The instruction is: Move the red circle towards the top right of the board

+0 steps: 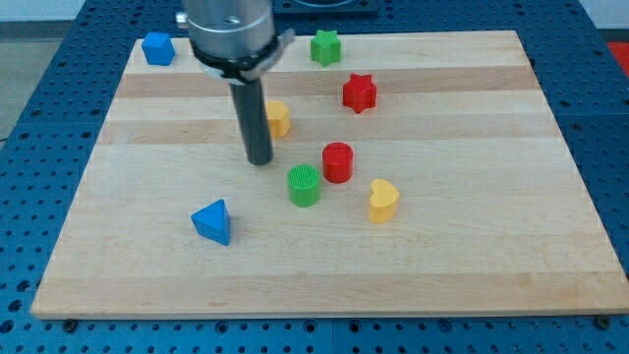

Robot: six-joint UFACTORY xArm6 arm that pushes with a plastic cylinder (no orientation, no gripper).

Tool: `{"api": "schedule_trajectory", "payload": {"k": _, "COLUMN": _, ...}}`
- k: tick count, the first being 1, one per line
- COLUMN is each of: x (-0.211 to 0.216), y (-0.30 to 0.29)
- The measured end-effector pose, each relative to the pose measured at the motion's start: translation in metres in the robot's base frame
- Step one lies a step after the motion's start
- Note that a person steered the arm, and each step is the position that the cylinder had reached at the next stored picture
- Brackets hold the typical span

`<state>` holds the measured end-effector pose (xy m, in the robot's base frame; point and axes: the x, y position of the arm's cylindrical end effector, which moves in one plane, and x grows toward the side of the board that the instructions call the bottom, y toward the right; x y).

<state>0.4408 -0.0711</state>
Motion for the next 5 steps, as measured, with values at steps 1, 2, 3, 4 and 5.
{"api": "schedule_trajectory", "payload": {"k": 1, "x": 0.014, "y": 0.023}}
{"api": "schedule_trajectory", "payload": {"k": 2, "x": 0.022, "y": 0.046}}
{"api": "schedule_trajectory", "payload": {"k": 3, "x": 0.021, "y": 0.078}}
{"api": "schedule_trajectory", "payload": {"k": 4, "x": 0.015, "y": 0.106}}
{"api": "schedule_trajectory", "payload": {"k": 5, "x": 0.009, "y": 0.142}}
